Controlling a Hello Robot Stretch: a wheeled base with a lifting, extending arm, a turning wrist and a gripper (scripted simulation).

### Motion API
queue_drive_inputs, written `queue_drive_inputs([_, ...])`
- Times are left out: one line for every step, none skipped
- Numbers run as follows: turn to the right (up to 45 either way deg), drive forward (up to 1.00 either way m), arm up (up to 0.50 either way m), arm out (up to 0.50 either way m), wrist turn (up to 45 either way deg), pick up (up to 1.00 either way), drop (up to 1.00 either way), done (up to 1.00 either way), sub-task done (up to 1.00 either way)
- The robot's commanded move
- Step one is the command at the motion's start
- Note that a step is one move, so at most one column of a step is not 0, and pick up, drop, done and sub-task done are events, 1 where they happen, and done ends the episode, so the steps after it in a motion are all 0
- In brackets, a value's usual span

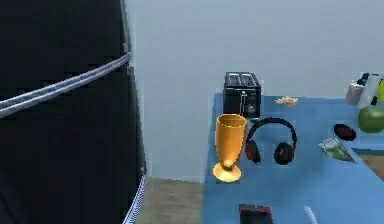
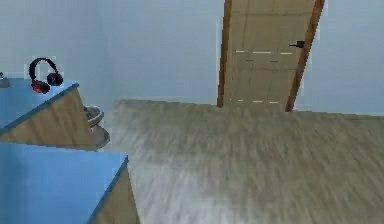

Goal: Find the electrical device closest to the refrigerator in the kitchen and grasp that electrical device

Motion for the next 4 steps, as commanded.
queue_drive_inputs([-45.0,0.0,0.0,0.0,0.0,0.0,0.0,0.0,0.0])
queue_drive_inputs([-21.0,0.0,0.0,0.0,0.0,0.0,0.0,0.0,0.0])
queue_drive_inputs([0.0,0.0,0.5,0.0,0.0,0.0,0.0,0.0,0.0])
queue_drive_inputs([0.0,0.0,0.38,0.0,0.0,0.0,0.0,0.0,0.0])
